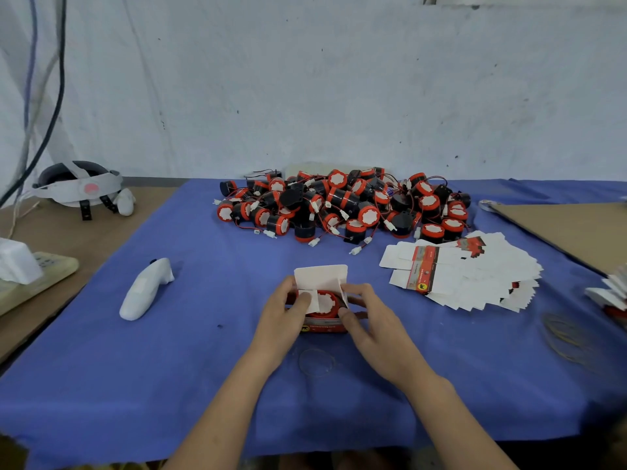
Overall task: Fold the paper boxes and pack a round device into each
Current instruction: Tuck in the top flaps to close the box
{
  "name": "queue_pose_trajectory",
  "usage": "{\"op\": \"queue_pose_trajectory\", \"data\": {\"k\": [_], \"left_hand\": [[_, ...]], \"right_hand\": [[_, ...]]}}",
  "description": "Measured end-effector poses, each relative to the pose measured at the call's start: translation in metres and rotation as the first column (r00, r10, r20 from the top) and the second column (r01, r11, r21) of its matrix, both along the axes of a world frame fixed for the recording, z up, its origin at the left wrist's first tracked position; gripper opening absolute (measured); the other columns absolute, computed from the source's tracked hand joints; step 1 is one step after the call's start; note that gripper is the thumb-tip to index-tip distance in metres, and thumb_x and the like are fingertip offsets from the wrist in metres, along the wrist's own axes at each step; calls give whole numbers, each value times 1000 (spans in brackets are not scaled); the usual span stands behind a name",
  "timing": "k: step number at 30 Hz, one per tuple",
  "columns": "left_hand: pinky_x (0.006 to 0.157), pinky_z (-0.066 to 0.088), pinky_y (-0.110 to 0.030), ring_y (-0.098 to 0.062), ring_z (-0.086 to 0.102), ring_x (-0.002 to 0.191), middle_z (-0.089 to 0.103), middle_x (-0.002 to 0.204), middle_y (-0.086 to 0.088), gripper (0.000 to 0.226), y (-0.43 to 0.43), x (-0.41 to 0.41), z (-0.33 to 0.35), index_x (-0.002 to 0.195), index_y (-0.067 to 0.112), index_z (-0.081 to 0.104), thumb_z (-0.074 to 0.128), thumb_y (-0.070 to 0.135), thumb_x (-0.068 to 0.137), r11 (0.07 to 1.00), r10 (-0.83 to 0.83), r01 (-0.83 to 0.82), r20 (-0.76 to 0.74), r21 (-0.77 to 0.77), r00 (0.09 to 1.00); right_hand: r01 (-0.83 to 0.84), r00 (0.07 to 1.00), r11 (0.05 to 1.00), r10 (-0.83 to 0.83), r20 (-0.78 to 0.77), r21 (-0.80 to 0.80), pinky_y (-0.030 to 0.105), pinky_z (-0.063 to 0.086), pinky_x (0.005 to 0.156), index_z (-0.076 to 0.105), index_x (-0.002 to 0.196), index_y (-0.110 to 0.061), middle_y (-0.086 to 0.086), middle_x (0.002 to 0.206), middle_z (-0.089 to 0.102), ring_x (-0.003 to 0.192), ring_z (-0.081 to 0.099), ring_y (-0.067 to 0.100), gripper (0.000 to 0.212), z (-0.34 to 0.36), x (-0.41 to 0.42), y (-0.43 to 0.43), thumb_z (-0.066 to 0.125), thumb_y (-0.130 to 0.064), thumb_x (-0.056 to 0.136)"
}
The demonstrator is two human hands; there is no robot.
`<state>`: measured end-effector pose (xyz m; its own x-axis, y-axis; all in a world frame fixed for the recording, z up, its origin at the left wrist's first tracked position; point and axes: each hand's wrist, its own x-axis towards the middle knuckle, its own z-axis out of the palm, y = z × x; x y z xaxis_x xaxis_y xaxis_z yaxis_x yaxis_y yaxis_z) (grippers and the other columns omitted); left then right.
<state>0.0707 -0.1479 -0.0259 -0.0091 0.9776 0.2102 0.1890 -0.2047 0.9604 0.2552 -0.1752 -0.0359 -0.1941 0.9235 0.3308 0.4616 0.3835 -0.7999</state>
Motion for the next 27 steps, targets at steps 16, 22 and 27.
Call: {"op": "queue_pose_trajectory", "data": {"k": [16,22,27], "left_hand": [[71,48,-13,-10,67,91,74,95,3,37,-1,-7,4,88,21,76,52,-7,91,999,-51,51,45,-10,998],[90,44,-12,-2,58,114,63,123,10,48,-6,-30,3,107,30,76,35,4,102,978,-209,210,-119,-6,971],[106,37,-17,8,37,133,37,144,29,25,-9,-34,-12,121,52,58,51,37,101,966,-208,251,-389,63,898]], "right_hand": [[6,989,999,-12,145,40,15,52,87,44,123,-50,-39,125,50,115,54,-6,30,0,-3,0,45,-60,95],[-3,998,1000,2,70,17,18,52,90,38,116,-59,-37,126,54,115,56,-7,34,-1,0,4,60,-40,99],[-14,978,998,0,209,64,22,47,98,51,118,-54,-36,144,41,119,53,-4,53,-1,-2,2,51,-84,75]]}}
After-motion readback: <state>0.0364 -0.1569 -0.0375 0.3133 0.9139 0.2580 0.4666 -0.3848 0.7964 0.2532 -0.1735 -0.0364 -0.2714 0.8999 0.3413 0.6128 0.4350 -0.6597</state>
